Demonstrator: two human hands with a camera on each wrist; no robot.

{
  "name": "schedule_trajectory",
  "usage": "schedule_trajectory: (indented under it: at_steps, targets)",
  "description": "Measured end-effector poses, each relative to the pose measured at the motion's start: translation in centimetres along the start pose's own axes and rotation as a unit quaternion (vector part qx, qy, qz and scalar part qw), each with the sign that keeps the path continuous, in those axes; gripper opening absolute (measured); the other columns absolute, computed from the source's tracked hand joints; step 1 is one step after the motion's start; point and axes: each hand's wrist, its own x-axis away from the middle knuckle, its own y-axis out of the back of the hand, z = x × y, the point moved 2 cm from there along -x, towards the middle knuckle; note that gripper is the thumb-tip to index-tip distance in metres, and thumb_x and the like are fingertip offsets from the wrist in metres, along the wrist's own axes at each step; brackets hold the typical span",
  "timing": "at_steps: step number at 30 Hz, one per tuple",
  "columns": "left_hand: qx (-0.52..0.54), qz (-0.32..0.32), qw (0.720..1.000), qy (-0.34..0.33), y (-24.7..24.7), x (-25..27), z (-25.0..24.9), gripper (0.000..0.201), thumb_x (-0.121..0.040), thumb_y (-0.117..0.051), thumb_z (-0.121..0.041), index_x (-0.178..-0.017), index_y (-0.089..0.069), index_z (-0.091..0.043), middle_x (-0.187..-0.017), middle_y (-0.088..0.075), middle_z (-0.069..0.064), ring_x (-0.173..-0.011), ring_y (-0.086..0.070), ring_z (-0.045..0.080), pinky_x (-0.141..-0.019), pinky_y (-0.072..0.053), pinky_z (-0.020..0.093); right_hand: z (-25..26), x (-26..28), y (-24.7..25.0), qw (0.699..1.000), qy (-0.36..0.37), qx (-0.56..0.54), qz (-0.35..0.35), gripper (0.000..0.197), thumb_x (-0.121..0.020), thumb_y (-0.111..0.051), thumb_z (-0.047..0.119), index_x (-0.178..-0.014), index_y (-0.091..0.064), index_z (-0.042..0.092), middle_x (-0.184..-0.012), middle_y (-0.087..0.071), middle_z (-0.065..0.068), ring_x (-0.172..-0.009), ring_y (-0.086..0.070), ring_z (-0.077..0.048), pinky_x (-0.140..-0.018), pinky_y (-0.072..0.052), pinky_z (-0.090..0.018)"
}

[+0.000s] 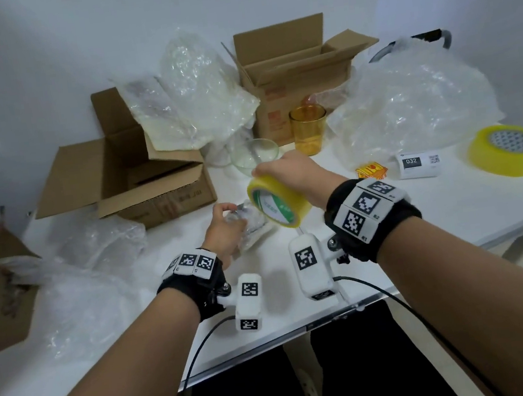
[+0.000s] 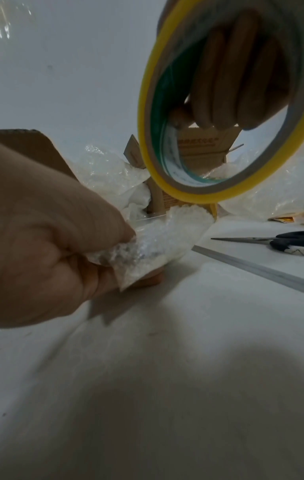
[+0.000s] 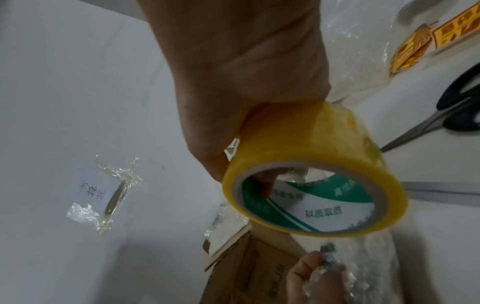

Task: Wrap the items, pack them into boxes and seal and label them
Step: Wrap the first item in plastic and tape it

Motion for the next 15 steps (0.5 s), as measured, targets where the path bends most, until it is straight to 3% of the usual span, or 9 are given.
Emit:
schedule_trajectory:
  at_steps: [3,7,10,11,12,15]
  targets:
    - [-0.012,-0.029,0.999,-0.013,-0.2,0.1,-0.2,0.015,-0.094,-0.052,-0.016,-0.106,-0.049,-0.024,-0.092,-0.057,0.003,-0.064,-0.051,0.016,-0.048,-0.04,0.023,-0.5,0.3,-0.6,1.0,-0.016,-0.003,0.021,0.045,-0.082,-0.068,0.04,-0.109,-0.057,0.006,-0.108,-0.061,-0.011,-0.101,-0.06,-0.028,-0.073,-0.041,-0.031]
    - [-0.13,-0.048,0.989,-0.048,0.2,0.0,-0.5,0.013,-0.088,-0.058,-0.025,-0.099,-0.053,-0.029,-0.087,-0.059,0.002,-0.074,-0.054,0.023,-0.066,-0.042,0.03,-2.4,0.3,-1.3,0.999,-0.033,-0.016,0.005,0.043,-0.084,-0.066,0.041,-0.107,-0.058,0.005,-0.103,-0.06,-0.01,-0.096,-0.058,-0.026,-0.069,-0.04,-0.031]
    - [-0.179,-0.044,0.979,-0.082,0.6,-0.3,0.0,0.016,-0.088,-0.063,-0.021,-0.098,-0.054,-0.03,-0.111,-0.05,0.0,-0.101,-0.054,0.024,-0.088,-0.047,0.035,-3.2,0.0,-1.9,0.998,-0.052,-0.041,0.003,0.054,-0.083,-0.065,0.044,-0.115,-0.059,0.001,-0.106,-0.061,-0.012,-0.094,-0.059,-0.026,-0.064,-0.04,-0.03]
    - [-0.182,-0.047,0.976,-0.107,0.6,-0.3,0.0,0.018,-0.088,-0.064,-0.017,-0.101,-0.057,-0.027,-0.119,-0.044,-0.001,-0.109,-0.051,0.021,-0.096,-0.045,0.034,-3.2,-0.2,-2.1,0.998,-0.056,-0.041,0.004,0.057,-0.082,-0.065,0.045,-0.117,-0.058,0.001,-0.109,-0.062,-0.013,-0.096,-0.06,-0.028,-0.066,-0.042,-0.031]
    - [-0.183,-0.046,0.973,-0.13,0.6,-0.3,0.0,0.021,-0.089,-0.064,-0.013,-0.106,-0.059,-0.023,-0.123,-0.042,-0.002,-0.11,-0.05,0.017,-0.097,-0.042,0.027,-3.2,-0.3,-2.2,0.998,-0.058,-0.036,0.005,0.059,-0.082,-0.065,0.046,-0.119,-0.058,0.001,-0.111,-0.063,-0.014,-0.099,-0.061,-0.029,-0.069,-0.043,-0.032]
    - [-0.2,-0.027,0.964,-0.171,0.5,-0.2,-0.1,0.033,-0.091,-0.06,-0.002,-0.12,-0.062,-0.017,-0.127,-0.048,0.0,-0.105,-0.051,0.01,-0.085,-0.033,0.01,-3.2,-0.5,-2.5,0.998,-0.057,-0.013,0.001,0.058,-0.083,-0.062,0.046,-0.119,-0.058,0.001,-0.112,-0.063,-0.014,-0.103,-0.06,-0.03,-0.074,-0.044,-0.035]
